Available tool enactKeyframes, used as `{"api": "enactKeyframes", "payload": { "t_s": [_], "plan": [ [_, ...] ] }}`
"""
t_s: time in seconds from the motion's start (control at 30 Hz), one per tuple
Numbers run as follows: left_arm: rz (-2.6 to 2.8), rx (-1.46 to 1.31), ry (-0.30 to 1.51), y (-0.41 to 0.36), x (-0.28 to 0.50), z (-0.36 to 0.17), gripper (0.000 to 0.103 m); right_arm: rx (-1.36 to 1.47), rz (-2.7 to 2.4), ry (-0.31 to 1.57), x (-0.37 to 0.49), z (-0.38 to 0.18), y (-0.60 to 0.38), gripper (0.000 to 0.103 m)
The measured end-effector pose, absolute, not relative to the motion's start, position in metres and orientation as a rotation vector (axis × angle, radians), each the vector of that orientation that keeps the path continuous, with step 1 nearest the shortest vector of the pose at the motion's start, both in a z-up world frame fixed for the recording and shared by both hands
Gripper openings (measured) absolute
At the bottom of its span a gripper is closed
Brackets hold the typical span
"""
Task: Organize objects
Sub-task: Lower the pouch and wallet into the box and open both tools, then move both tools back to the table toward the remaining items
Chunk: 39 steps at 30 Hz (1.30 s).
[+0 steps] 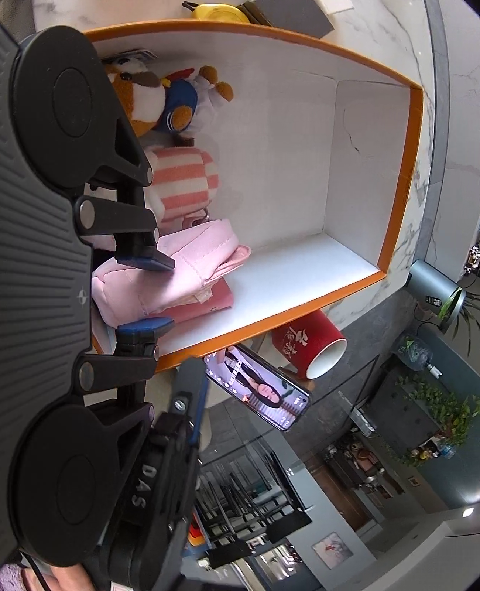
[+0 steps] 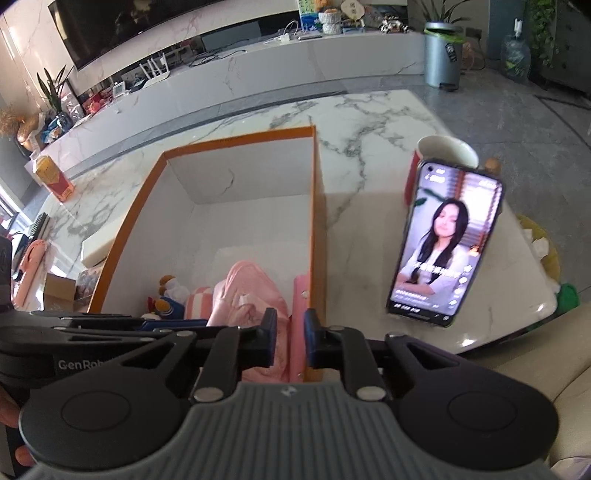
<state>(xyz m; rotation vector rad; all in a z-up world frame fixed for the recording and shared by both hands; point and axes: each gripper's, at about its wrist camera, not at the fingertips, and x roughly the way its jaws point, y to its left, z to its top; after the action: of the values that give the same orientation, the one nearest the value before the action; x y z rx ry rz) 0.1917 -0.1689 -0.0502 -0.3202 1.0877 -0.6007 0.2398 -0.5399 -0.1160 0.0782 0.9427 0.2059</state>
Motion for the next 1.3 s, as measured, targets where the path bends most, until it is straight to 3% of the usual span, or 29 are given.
{"api": "enactKeyframes", "payload": {
  "t_s": [0.17, 0.27, 0.33, 0.67, 0.97, 1.2, 1.27, 1.3],
  "plan": [
    [-0.570, -0.183, 1.071, -0.193, 0.187, -0.042, 0.027, 0.041, 0.191, 0.966, 0.247, -0.120, -0.539, 0.028],
    [-0.569, -0.066, 1.041, -0.209, 0.181, -0.041, 0.023, 0.056, 0.204, 1.008, 0.253, -0.131, -0.542, 0.009],
    [-0.609, -0.052, 1.045, -0.212, 0.180, -0.045, 0.023, 0.096, 0.221, 1.014, 0.255, -0.133, -0.547, 0.004],
    [-0.653, -0.109, 1.121, -0.216, 0.183, -0.071, 0.025, 0.105, 0.265, 1.024, 0.256, -0.136, -0.551, 0.004],
    [-0.626, -0.146, 1.016, -0.186, 0.170, -0.048, 0.037, 0.007, 0.219, 0.977, 0.250, -0.131, -0.537, 0.005],
    [-0.544, -0.171, 0.834, -0.116, 0.143, 0.004, 0.038, -0.076, 0.309, 0.821, 0.227, -0.102, -0.498, 0.011],
    [-0.496, -0.160, 0.801, -0.094, 0.136, 0.013, 0.038, -0.093, 0.366, 0.792, 0.223, -0.097, -0.482, 0.019],
    [-0.467, -0.148, 0.790, -0.083, 0.132, 0.017, 0.038, -0.099, 0.394, 0.781, 0.221, -0.095, -0.474, 0.029]
  ]
}}
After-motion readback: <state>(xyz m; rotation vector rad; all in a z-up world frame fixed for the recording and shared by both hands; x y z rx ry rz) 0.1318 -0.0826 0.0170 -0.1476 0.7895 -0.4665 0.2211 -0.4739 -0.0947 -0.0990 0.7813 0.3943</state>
